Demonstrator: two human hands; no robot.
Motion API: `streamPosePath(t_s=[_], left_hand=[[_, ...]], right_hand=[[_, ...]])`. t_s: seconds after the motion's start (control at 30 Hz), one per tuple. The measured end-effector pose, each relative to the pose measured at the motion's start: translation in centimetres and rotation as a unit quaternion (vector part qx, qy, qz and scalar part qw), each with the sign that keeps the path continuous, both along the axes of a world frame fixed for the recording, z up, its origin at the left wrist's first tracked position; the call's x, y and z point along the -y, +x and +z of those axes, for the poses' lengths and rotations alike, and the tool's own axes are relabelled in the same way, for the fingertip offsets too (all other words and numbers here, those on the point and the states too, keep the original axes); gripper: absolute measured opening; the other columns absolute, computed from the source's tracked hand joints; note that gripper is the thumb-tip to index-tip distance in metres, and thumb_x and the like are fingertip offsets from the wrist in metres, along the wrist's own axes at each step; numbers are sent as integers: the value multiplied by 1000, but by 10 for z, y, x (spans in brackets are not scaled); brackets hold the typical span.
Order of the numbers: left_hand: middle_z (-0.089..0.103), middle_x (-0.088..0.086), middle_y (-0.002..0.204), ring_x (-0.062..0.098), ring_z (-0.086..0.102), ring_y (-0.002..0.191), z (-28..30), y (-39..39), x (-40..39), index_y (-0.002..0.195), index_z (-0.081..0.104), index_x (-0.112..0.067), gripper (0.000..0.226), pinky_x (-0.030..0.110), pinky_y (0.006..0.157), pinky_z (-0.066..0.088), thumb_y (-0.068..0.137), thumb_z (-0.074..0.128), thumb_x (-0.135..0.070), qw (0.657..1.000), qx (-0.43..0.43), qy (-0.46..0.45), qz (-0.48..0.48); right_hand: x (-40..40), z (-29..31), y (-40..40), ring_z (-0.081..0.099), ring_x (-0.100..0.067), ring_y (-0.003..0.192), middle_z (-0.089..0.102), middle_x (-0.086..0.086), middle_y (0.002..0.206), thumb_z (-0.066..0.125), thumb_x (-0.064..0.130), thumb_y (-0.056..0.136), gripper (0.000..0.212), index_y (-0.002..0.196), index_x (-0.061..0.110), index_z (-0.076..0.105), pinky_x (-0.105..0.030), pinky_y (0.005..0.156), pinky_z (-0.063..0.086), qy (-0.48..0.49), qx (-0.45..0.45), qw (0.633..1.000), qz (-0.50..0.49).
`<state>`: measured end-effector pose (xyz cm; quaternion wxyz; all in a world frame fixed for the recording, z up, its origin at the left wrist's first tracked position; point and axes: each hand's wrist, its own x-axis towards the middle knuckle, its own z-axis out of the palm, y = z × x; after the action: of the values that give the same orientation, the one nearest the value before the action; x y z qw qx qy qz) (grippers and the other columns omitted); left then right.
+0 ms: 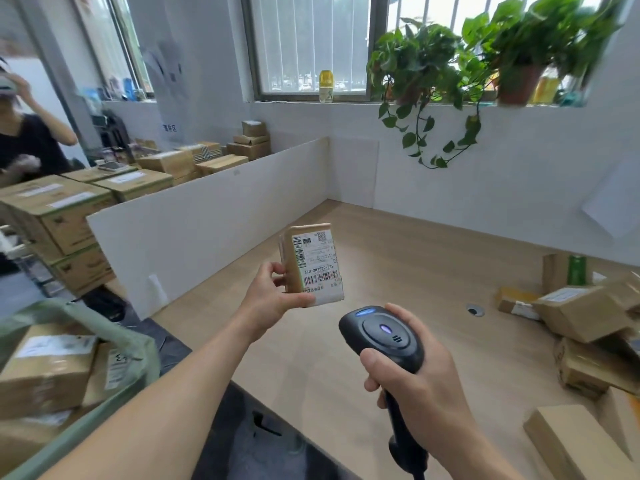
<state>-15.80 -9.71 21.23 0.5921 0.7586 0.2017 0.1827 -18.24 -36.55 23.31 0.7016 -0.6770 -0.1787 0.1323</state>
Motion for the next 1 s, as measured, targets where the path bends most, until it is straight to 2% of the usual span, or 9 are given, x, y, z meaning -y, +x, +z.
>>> streamPosePath(t_s=[0.07, 0.2, 0.33, 0.47, 0.6, 0.7, 0.77, 0.87, 1.0], left_hand=[[68, 8, 114, 22, 67, 108, 1, -6, 0, 102, 44, -17, 69, 34, 82, 57, 54, 93, -13, 1000, -1, -3, -2], [70, 8, 113, 24, 65, 112, 6, -22, -7, 105, 46, -22, 73, 43, 86, 59, 49, 93, -21, 999, -31, 16, -18], [73, 12, 108, 28, 73, 100, 20, -47, -23, 115, 48, -25, 75, 46, 89, 60, 54, 91, -12, 990, -104, 62, -75], [73, 12, 102, 31, 73, 90, 43, -82, -42, 119, 49, -26, 69, 34, 80, 59, 68, 85, 4, 961, -201, 147, -118], [64, 28, 117, 27, 65, 86, 60, -120, -58, 127, 49, -25, 72, 24, 64, 56, 72, 83, 6, 940, -265, 179, -122], [63, 21, 117, 27, 62, 93, 65, -146, -71, 129, 49, -27, 73, 22, 73, 54, 73, 84, 3, 931, -292, 192, -109], [64, 18, 117, 26, 64, 94, 63, -161, -83, 127, 50, -30, 73, 30, 83, 55, 72, 85, 1, 931, -298, 188, -96], [64, 19, 117, 26, 65, 93, 55, -175, -105, 121, 52, -33, 71, 38, 89, 54, 69, 87, 1, 935, -294, 181, -84], [63, 15, 116, 31, 68, 103, 43, -184, -137, 114, 54, -39, 71, 40, 92, 57, 66, 88, 0, 944, -275, 163, -87]], right_hand=[[2, -1, -4, 69, -26, 64, 77, -5, 93, 82, 41, 49, 77, 123, 40, 57, -35, 50, 52, 7, 3, 1000, 5], [2, -1, -12, 74, -23, 76, 77, -2, 104, 84, 42, 47, 82, 125, 39, 60, -28, 54, 53, 12, 26, 999, 27], [-3, 3, -22, 75, -16, 82, 76, 6, 109, 84, 44, 47, 81, 124, 38, 61, -18, 62, 52, -8, 69, 995, 70], [-13, 6, -38, 74, -7, 93, 75, 15, 107, 87, 34, 53, 72, 120, 36, 62, -13, 72, 54, -27, 109, 987, 117], [-28, 7, -55, 73, 0, 96, 75, 24, 105, 89, 19, 61, 65, 115, 41, 61, -8, 77, 51, -50, 143, 975, 163], [-43, 5, -65, 72, 4, 95, 73, 30, 103, 92, 4, 68, 69, 112, 47, 60, -6, 75, 51, -59, 148, 968, 194], [-54, 3, -72, 71, 5, 96, 72, 32, 104, 92, 6, 68, 70, 113, 49, 59, -6, 76, 50, -62, 149, 965, 206], [-71, -2, -81, 71, 3, 99, 72, 30, 108, 94, 17, 66, 68, 113, 51, 59, -7, 78, 51, -64, 146, 962, 221], [-102, -5, -89, 70, 5, 98, 72, 33, 106, 94, 8, 66, 72, 116, 46, 59, -5, 77, 49, -60, 146, 964, 214]])
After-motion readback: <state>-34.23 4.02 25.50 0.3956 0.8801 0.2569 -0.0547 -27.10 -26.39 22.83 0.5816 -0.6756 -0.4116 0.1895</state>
